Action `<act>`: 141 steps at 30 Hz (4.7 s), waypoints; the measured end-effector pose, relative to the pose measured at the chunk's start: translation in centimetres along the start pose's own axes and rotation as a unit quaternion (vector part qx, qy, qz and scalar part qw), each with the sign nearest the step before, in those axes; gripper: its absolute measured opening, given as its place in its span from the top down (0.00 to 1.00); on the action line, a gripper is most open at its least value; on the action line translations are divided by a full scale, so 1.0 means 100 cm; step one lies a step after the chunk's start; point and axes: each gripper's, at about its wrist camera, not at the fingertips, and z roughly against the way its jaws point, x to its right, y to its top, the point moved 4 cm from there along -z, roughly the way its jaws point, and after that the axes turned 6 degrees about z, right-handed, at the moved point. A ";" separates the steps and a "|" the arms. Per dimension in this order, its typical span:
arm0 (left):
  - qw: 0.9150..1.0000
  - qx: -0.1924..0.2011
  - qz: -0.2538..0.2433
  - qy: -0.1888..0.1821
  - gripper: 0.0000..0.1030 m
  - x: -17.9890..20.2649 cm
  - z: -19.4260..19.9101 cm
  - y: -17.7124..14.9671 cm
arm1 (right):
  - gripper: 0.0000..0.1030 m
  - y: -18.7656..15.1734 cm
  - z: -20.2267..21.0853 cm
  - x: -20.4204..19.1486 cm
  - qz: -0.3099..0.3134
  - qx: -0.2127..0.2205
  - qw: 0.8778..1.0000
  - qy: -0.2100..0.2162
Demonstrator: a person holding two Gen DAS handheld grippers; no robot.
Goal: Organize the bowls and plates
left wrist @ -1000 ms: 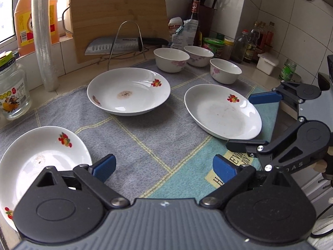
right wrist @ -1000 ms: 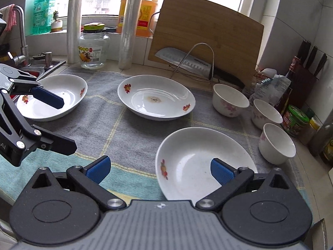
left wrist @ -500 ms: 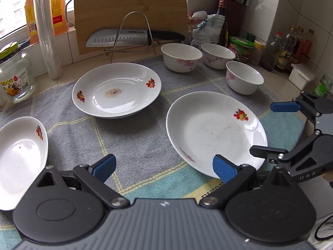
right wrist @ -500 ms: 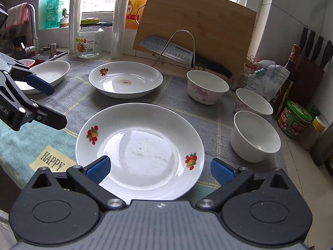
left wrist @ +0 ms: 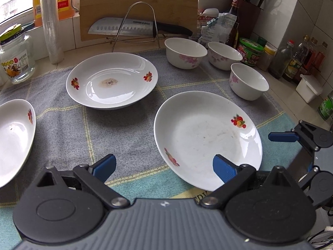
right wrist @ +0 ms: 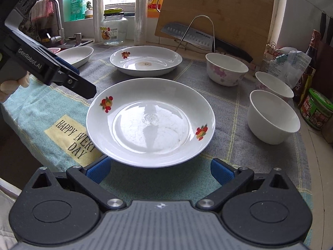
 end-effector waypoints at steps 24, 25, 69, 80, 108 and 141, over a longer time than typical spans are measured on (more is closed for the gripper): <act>0.998 -0.007 -0.024 -0.064 0.04 -0.027 -0.023 0.013 | 0.00 0.000 -0.036 -0.006 -0.019 -0.049 0.999 0.013; 0.998 -0.008 -0.025 -0.066 0.04 -0.025 -0.024 0.013 | 0.00 0.000 -0.036 -0.004 -0.018 -0.049 0.999 0.015; 0.991 -0.111 -0.013 -0.068 0.21 0.021 -0.098 0.070 | 0.00 -0.007 -0.038 0.011 0.065 0.035 0.993 0.094; 0.983 -0.150 -0.033 -0.102 0.23 0.023 -0.103 0.074 | 0.00 -0.009 -0.037 0.012 0.060 0.050 0.993 0.088; 0.972 -0.188 -0.066 -0.125 0.23 0.024 -0.115 0.072 | 0.00 -0.005 -0.041 0.009 0.056 0.047 0.994 0.082; 0.976 -0.164 -0.078 -0.122 0.24 0.028 -0.106 0.075 | 0.00 0.004 -0.038 0.008 0.057 0.019 0.995 0.075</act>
